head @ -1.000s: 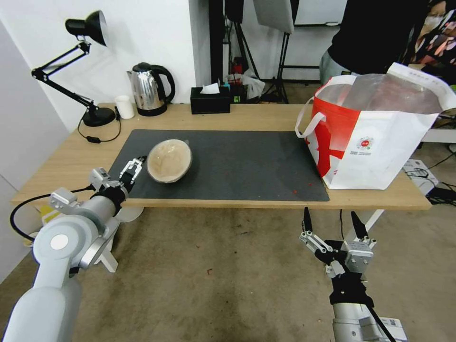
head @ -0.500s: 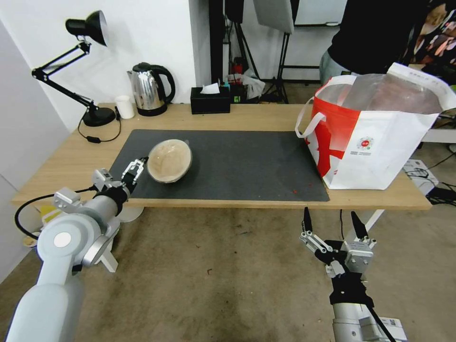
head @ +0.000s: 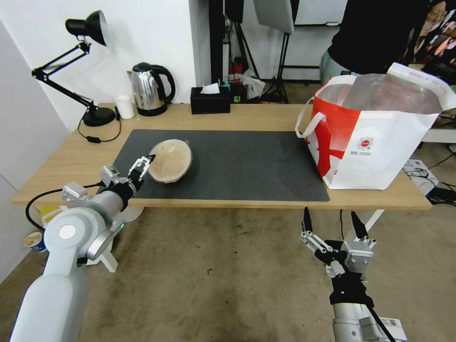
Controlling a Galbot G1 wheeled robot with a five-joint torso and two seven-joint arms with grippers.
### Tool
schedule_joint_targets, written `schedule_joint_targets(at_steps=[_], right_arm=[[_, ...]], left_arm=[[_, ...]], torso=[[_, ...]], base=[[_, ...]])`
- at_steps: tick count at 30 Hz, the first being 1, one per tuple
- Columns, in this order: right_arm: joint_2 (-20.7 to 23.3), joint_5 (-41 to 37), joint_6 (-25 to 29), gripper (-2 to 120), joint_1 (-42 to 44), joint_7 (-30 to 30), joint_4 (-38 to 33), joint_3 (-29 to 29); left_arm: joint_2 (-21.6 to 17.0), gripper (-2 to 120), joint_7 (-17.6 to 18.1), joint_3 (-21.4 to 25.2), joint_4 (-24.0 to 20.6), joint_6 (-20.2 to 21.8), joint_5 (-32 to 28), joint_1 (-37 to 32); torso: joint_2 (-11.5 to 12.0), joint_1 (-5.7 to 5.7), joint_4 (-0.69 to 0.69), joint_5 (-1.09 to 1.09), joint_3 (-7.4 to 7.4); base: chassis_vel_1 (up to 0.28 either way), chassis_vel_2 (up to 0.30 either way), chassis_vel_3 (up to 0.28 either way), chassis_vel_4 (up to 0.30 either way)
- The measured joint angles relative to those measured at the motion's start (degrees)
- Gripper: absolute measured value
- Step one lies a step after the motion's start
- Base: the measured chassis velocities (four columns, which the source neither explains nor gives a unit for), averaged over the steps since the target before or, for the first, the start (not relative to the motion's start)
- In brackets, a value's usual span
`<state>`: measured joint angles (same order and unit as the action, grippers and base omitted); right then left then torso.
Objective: Pick up the trash from the table and place it into the takeout bag.
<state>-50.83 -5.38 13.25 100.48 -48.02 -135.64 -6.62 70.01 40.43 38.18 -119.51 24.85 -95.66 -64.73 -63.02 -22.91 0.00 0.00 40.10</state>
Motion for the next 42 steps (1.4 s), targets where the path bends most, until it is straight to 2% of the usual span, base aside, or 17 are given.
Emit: schedule_joint_targets(at_steps=[25, 42], right_arm=[[0.0, 0.0, 0.0, 100, 0.0, 0.0, 0.0, 0.0], [0.0, 0.0, 0.0, 100, 0.0, 0.0, 0.0, 0.0]], left_arm=[[0.6, 100, 0.4, -4.6, 5.9, 0.0, 0.5, 4.9], [1.2, 100, 0.6, -6.1, 7.7, 0.0, 2.2, 6.2]], torso=[[0.0, 0.0, 0.0, 0.0, 0.0], [0.0, 0.0, 0.0, 0.0, 0.0]], base=[[0.0, 0.0, 0.0, 0.0], [0.0, 0.0, 0.0, 0.0]])
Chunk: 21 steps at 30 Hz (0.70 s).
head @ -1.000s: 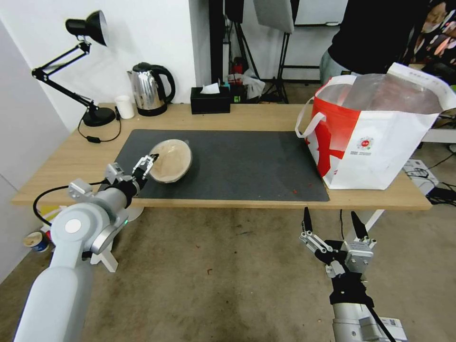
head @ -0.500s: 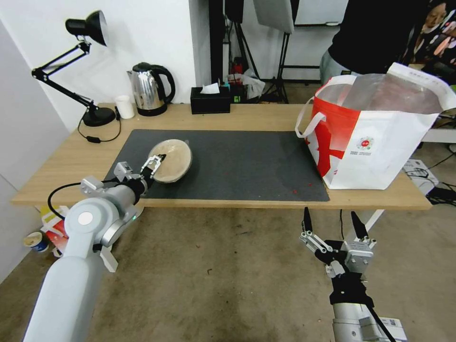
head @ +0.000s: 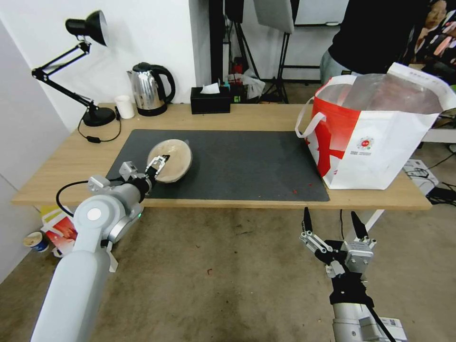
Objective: Pick up the trash from the table and place it into the takeout bag.
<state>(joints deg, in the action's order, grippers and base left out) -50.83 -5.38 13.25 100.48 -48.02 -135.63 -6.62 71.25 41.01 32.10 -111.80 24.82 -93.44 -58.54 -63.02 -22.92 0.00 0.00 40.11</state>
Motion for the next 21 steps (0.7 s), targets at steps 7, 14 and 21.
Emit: schedule_joint_targets(at_steps=[7, 14, 21], right_arm=[[0.0, 0.0, 0.0, 100, 0.0, 0.0, 0.0, 0.0], [0.0, 0.0, 0.0, 100, 0.0, 0.0, 0.0, 0.0], [0.0, 0.0, 0.0, 100, 0.0, 0.0, 0.0, 0.0]], left_arm=[[0.8, 100, -0.1, -0.6, 0.4, 0.0, 0.8, 0.2], [0.8, 80, -0.1, -1.0, 0.9, -0.1, 1.1, 0.8], [1.2, 54, -0.2, -1.2, 1.2, -0.2, 2.1, 0.7]], torso=[[0.0, 0.0, 0.0, 0.0, 0.0], [0.0, 0.0, 0.0, 0.0, 0.0], [0.0, 0.0, 0.0, 0.0, 0.0]], base=[[0.0, 0.0, 0.0, 0.0], [0.0, 0.0, 0.0, 0.0], [0.0, 0.0, 0.0, 0.0]])
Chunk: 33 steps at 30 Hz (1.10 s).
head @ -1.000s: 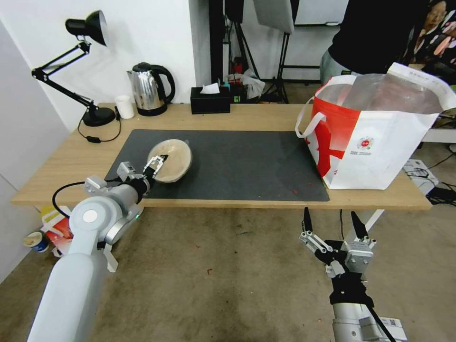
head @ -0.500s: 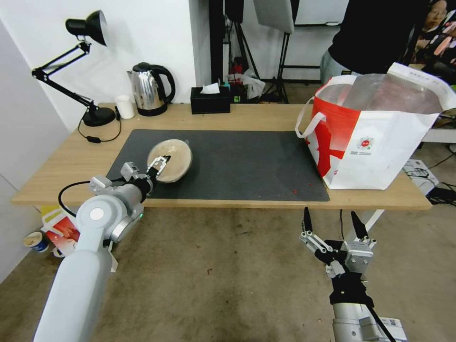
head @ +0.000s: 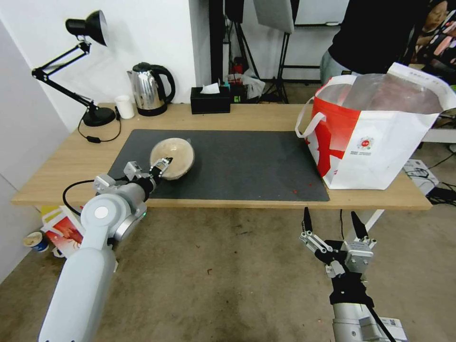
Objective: Pick up the trash from the table and place it into the takeout bag.
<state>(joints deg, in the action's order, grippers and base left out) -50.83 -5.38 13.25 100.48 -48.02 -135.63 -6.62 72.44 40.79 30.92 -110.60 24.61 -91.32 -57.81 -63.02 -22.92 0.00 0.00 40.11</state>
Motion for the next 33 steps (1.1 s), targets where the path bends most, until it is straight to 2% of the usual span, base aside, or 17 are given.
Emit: schedule_joint_targets(at_steps=[1, 2, 6, 7, 10, 11, 12, 15, 27, 33], right_arm=[[0.0, 0.0, 0.0, 100, 0.0, 0.0, 0.0, 0.0], [0.0, 0.0, 0.0, 100, 0.0, 0.0, 0.0, 0.0], [0.0, 0.0, 0.0, 100, 0.0, 0.0, 0.0, 0.0], [0.0, 0.0, 0.0, 100, 0.0, 0.0, 0.0, 0.0], [0.0, 0.0, 0.0, 100, 0.0, 0.0, 0.0, 0.0], [0.0, 0.0, 0.0, 100, 0.0, 0.0, 0.0, 0.0], [0.0, 0.0, 0.0, 100, 0.0, 0.0, 0.0, 0.0], [0.0, 0.0, 0.0, 100, 0.0, 0.0, 0.0, 0.0], [0.0, 0.0, 0.0, 100, 0.0, 0.0, 0.0, 0.0], [0.0, 0.0, 0.0, 100, 0.0, 0.0, 0.0, 0.0]], left_arm=[[0.1, 47, 0.0, 0.0, 0.1, 0.0, 0.3, -0.1], [0.1, 47, 0.0, 0.0, 0.1, 0.0, 0.3, -0.1], [0.1, 30, 0.0, 0.1, 0.0, -0.1, 0.6, 0.0], [0.1, 30, 0.0, 0.1, 0.0, -0.1, 0.6, 0.0], [-0.2, 19, 0.0, 0.2, -0.1, -0.2, 0.6, 0.0], [-0.4, 11, -0.1, 0.3, -0.2, -0.2, 0.6, 0.0], [-0.4, 11, -0.1, 0.3, -0.2, -0.2, 0.6, 0.0], [-0.5, 1, -0.1, 0.6, -0.3, -0.2, 0.6, -0.2], [-0.7, 1, -0.4, 1.1, -1.4, -0.3, 0.6, -1.2], [-1.7, 1, -3.6, 1.7, -4.9, -2.0, 0.0, -2.0]], torso=[[0.0, 0.0, 0.0, 0.0, 0.0], [0.0, 0.0, 0.0, 0.0, 0.0], [0.0, 0.0, 0.0, 0.0, 0.0], [0.0, 0.0, 0.0, 0.0, 0.0], [0.0, 0.0, 0.0, 0.0, 0.0], [0.0, 0.0, 0.0, 0.0, 0.0], [0.0, 0.0, 0.0, 0.0, 0.0], [0.0, 0.0, 0.0, -0.01, 0.0], [0.0, 0.0, 0.0, 0.0, 0.0], [0.0, 0.0, 0.0, 0.0, 0.0]], base=[[0.0, 0.0, 0.0, 0.0], [0.0, 0.0, 0.0, 0.0], [0.0, 0.0, 0.0, 0.0], [0.0, 0.0, 0.0, 0.0], [0.0, 0.0, 0.0, 0.0], [0.0, 0.0, 0.0, 0.0], [0.0, 0.0, 0.0, 0.0], [0.0, 0.0, 0.0, 0.0], [0.0, 0.0, 0.0, 0.0], [0.0, 0.0, 0.0, 0.0]])
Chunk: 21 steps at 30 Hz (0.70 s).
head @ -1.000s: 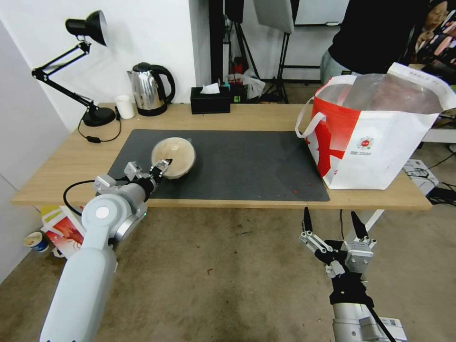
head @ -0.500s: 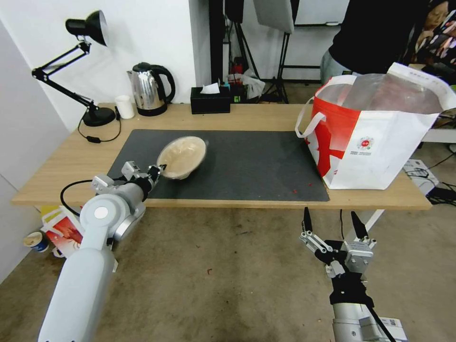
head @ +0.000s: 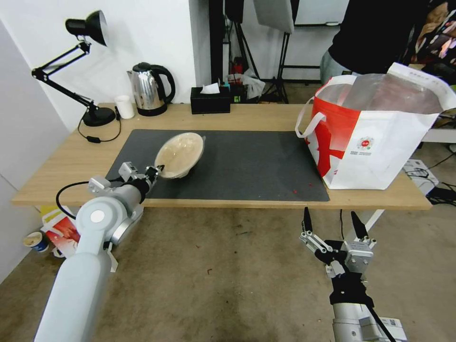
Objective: Pick up the trash from the table and place it into the takeout bag.
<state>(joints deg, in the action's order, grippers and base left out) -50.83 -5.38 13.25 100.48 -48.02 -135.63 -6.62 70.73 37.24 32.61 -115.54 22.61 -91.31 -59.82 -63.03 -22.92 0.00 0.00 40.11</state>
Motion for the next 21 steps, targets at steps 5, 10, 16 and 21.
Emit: schedule_joint_targets(at_steps=[5, 10, 16, 21], right_arm=[[0.0, 0.0, 0.0, 100, 0.0, 0.0, 0.0, 0.0], [0.0, 0.0, 0.0, 100, 0.0, 0.0, 0.0, 0.0], [0.0, 0.0, 0.0, 100, 0.0, 0.0, 0.0, 0.0], [0.0, 0.0, 0.0, 100, 0.0, 0.0, 0.0, 0.0]], left_arm=[[-2.7, 1, -5.5, 0.8, -3.6, -1.8, -2.1, 0.6], [-6.2, 1, -14.5, 1.3, -6.0, -4.7, -2.7, 0.9], [-11.1, 1, -20.8, -1.0, -5.4, -8.7, -3.7, 5.9], [-14.0, 1, -22.2, -3.4, -3.7, -9.7, -4.4, 9.8]], torso=[[0.0, 0.0, 0.01, 0.01, 0.0], [0.0, 0.0, -0.01, 0.0, 0.0], [0.0, 0.0, 0.01, 0.0, 0.0], [0.0, 0.01, 0.0, 0.0, 0.0]], base=[[0.0, 0.0, 0.0, 0.0], [0.0, 0.0, 0.0, 0.0], [0.0, 0.0, 0.0, 0.0], [0.0, 0.0, 0.0, 0.0]])
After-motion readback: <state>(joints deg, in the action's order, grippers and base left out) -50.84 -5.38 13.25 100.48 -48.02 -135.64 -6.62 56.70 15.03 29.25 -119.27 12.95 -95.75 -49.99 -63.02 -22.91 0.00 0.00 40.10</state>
